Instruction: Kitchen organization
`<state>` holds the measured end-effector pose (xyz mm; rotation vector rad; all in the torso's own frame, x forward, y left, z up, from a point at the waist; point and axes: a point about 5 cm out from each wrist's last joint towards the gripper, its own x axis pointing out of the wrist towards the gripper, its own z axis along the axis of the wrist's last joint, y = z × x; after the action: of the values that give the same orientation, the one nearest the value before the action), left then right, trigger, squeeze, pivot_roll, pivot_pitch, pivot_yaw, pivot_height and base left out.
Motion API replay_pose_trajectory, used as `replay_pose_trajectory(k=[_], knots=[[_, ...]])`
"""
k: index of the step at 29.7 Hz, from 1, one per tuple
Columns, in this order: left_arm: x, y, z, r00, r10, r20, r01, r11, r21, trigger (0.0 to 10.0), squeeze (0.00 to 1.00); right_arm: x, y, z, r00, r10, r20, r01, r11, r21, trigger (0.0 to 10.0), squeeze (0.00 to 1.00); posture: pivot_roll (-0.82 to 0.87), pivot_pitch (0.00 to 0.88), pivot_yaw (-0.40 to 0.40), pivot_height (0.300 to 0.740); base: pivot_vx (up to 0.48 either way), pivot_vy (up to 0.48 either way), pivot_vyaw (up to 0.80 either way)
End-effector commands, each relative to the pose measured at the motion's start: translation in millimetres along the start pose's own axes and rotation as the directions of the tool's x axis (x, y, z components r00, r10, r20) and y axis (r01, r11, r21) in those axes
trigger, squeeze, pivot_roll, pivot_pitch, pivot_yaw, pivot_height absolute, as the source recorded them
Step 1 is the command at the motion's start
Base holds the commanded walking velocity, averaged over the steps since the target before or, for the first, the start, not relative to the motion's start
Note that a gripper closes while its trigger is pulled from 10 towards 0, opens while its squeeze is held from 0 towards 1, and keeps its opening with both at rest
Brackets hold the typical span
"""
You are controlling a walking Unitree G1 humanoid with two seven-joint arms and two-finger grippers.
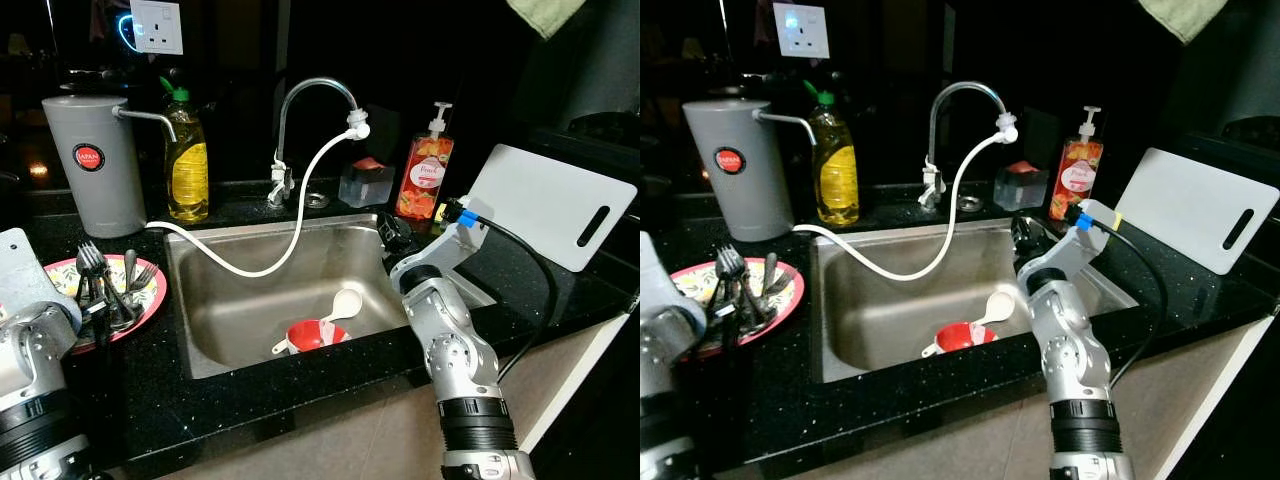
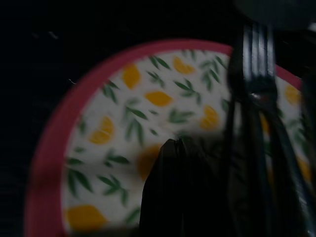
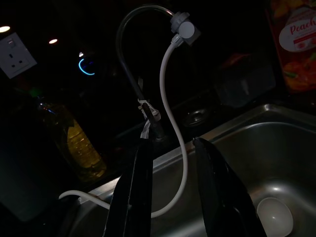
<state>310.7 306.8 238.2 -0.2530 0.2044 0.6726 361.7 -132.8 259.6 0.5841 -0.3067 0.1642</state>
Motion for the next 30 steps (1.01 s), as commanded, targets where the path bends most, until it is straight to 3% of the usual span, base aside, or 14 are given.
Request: replay_pose_trajectory(k=[1,2,8,11,12,18,23,24,25,30], knots=[[0.9,7.0,5.7,0.997,0.066,0.038,-0.067,0.997,0.039,0.7,0.0,0.1,-4.0,-1.9,1.0,-0.016,-0.012,0.016,1.0,0.0,10.0,0.0,-0.03,0.0,-0.086,0.74,0.0,0.0,0.0],[1.0,9.1,7.9,0.995,0.085,0.043,-0.087,0.995,0.048,10.0,0.0,0.2,-4.0,-1.9,1.0,-0.016,-0.012,0.016,1.0,0.001,10.0,0.0,-0.03,0.0,-0.086,0.74,0.0,0.0,0.0],[1.0,10.5,12.4,0.994,0.089,0.059,-0.093,0.993,0.067,10.0,0.0,0.0,-4.0,-2.3,1.0,-0.017,-0.013,0.017,1.0,0.004,10.0,0.0,-0.03,0.0,-0.086,0.74,0.0,0.0,0.0],[-0.4,3.7,14.4,0.996,0.052,0.076,-0.058,0.995,0.077,10.0,0.0,0.2,-3.8,-2.5,1.0,-0.017,-0.014,0.017,1.0,0.005,10.0,0.0,-0.03,0.0,-0.088,0.74,0.0,0.0,0.0],[-1.8,-0.5,15.0,0.996,0.03,0.084,-0.036,0.996,0.076,10.0,1.0,0.3,-3.8,-2.6,1.0,-0.017,-0.014,0.017,1.0,0.005,10.0,0.0,-0.03,0.0,-0.088,0.74,0.0,0.0,0.0],[-9.7,-24.7,10.1,0.992,-0.108,0.069,0.1,0.989,0.11,10.0,1.0,0.3,-3.8,-2.6,1.0,-0.018,-0.016,0.018,1.0,0.005,10.0,0.0,-0.03,0.0,-0.089,0.74,0.0,0.0,0.0],[-11.4,-28.6,3.8,0.993,-0.111,0.043,0.105,0.987,0.118,10.0,1.0,0.0,-4.3,-2.8,1.0,-0.021,-0.017,0.021,1.0,0.006,10.0,0.0,-0.03,0.0,-0.088,0.74,0.0,0.0,0.0],[-10.9,-27.8,2.4,0.994,-0.105,0.035,0.101,0.988,0.116,10.0,0.25,-0.1,-4.4,-2.8,1.0,-0.021,-0.017,0.022,1.0,0.006,10.0,0.0,-0.03,0.0,-0.088,0.74,0.0,0.0,0.0],[-9.2,-24.7,0.1,0.996,-0.09,0.02,0.087,0.99,0.11,10.0,0.0,-0.4,-4.7,-3.0,1.0,-0.023,-0.018,0.023,1.0,0.006,10.0,0.0,-0.03,0.0,-0.089,0.74,0.0,0.0,0.0],[-6.2,-18.6,-3.9,0.998,-0.057,-0.007,0.058,0.993,0.106,10.0,0.0,-0.6,-5.3,-3.1,1.0,-0.024,-0.019,0.024,1.0,0.006,10.0,0.0,-0.03,0.0,-0.089,0.74,0.0,0.0,0.0]])
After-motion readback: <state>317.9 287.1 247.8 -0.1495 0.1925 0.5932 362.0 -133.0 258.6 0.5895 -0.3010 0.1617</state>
